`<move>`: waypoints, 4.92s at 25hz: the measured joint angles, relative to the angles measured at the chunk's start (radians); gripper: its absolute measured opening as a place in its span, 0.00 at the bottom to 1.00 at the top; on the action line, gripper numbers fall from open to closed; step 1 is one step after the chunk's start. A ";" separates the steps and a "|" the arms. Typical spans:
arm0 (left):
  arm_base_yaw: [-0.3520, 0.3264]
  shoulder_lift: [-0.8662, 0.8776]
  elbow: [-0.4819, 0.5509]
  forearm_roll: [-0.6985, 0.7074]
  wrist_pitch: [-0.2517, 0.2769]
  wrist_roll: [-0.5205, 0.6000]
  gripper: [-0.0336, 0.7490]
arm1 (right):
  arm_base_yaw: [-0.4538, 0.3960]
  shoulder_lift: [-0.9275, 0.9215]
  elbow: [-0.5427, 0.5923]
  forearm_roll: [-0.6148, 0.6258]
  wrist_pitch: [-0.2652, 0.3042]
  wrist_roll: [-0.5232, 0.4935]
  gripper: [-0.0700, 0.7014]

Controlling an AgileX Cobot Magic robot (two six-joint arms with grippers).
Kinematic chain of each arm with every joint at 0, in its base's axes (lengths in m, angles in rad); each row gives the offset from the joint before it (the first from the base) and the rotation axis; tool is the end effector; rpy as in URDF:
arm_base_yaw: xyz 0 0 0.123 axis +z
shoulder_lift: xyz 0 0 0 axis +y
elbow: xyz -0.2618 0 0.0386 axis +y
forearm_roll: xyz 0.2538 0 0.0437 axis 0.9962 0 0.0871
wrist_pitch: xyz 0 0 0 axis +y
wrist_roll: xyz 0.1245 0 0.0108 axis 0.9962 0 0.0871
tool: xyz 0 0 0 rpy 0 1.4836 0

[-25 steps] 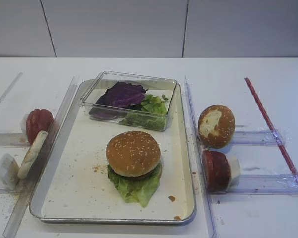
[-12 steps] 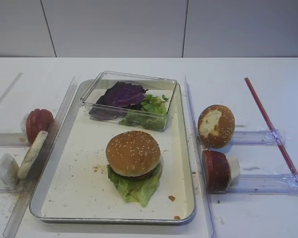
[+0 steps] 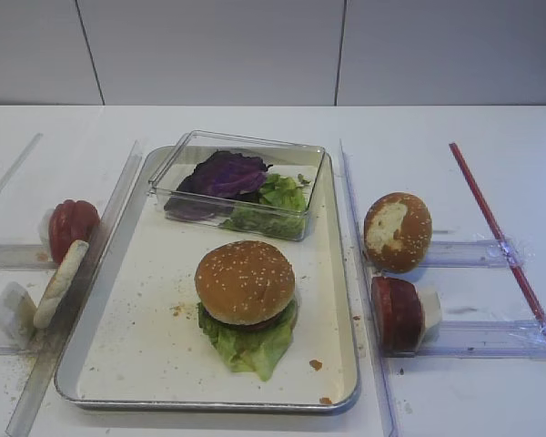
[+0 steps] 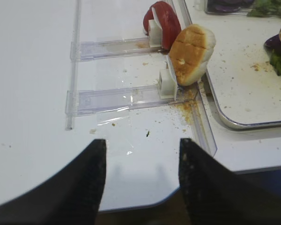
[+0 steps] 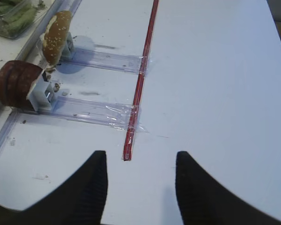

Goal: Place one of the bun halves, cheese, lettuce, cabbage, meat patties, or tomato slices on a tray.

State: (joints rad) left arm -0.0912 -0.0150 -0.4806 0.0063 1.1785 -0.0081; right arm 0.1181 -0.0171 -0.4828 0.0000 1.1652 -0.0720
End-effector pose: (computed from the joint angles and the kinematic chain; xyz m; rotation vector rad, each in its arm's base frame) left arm 0.0434 -0.0032 0.2466 0.0893 2.1651 -0.0493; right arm 0.0437 0.0052 0.2488 -0.2040 2.1393 0.0268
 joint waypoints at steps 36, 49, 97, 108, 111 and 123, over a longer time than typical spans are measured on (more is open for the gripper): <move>0.000 0.000 0.000 0.000 0.000 0.000 0.48 | -0.006 0.000 0.015 0.000 -0.024 0.035 0.99; 0.000 0.000 0.000 0.000 0.000 0.000 0.48 | -0.088 0.000 0.016 0.000 -0.024 0.043 0.96; 0.000 0.000 0.000 0.000 0.000 0.000 0.48 | -0.127 0.000 0.016 0.000 -0.024 0.046 0.61; 0.000 0.000 0.000 0.000 0.000 0.000 0.48 | -0.127 0.000 0.016 0.000 -0.024 0.051 0.55; 0.000 0.000 0.000 0.000 0.000 0.000 0.48 | -0.127 0.000 0.016 0.000 -0.024 0.051 0.53; 0.000 0.000 0.000 0.000 0.000 0.000 0.48 | -0.127 0.000 0.016 0.000 -0.024 0.051 0.52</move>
State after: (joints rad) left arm -0.0912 -0.0150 -0.4806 0.0063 1.1785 -0.0081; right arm -0.0089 -0.0171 -0.4667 0.0000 1.1410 -0.0210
